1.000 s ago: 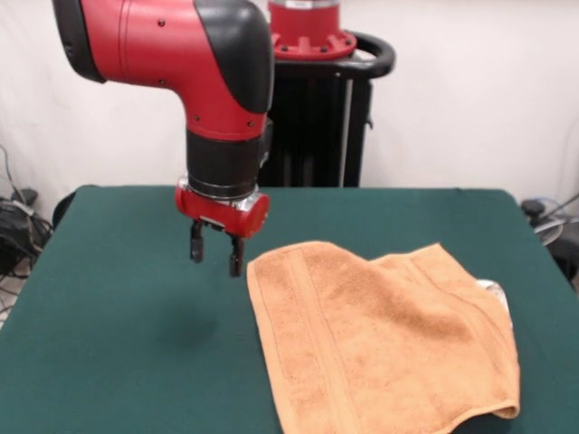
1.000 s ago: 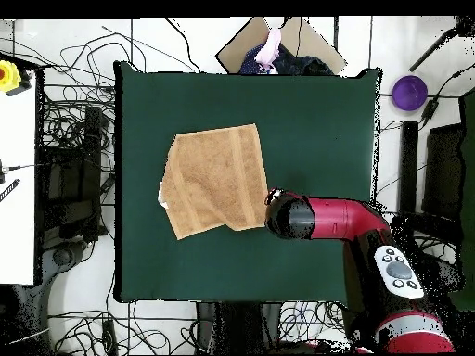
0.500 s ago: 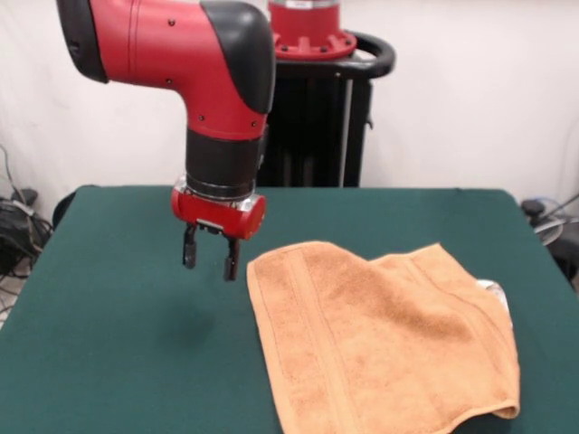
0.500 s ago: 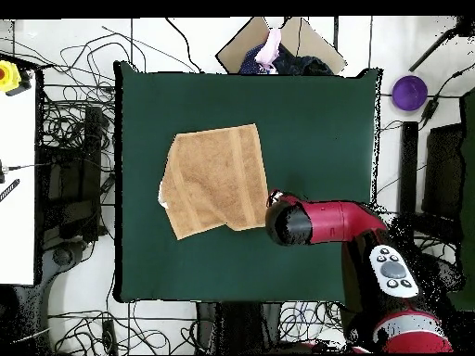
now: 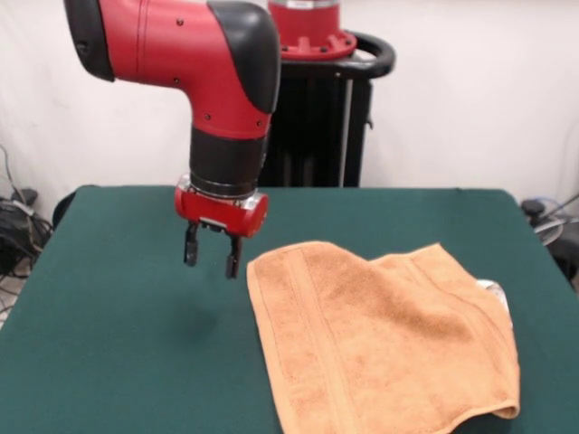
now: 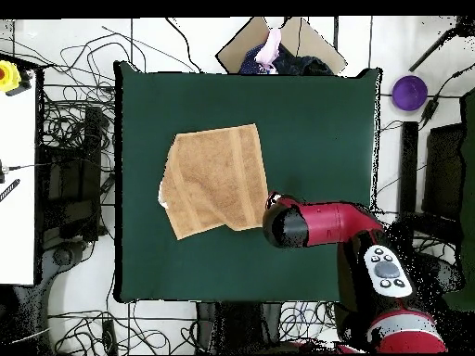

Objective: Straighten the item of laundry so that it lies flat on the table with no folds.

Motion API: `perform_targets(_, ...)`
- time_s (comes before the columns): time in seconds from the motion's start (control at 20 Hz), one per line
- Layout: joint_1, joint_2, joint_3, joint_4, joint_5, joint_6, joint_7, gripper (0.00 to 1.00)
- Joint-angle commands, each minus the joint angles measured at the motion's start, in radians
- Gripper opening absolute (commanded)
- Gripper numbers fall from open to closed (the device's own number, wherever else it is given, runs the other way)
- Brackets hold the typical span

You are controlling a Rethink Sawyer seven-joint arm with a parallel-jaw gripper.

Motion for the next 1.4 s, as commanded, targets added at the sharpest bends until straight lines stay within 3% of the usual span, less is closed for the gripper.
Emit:
perform_targets(0.05,0.047,0.015,-0.018,0.092,-0.042,-0.080,0.064,1.00)
perform_targets(0.3,0.133,0.022,-0.088,0.098,-0.053,-0.151,0.114,1.00)
perform_targets(0.65,0.116,0.012,-0.030,0.157,-0.029,-0.205,0.059,1.00)
perform_targets(0.9,-0.027,0.039,0.161,0.196,-0.046,-0.180,-0.068,1.00)
perform_targets(1.4,-0.161,0.078,0.357,0.203,-0.090,-0.075,-0.195,1.00)
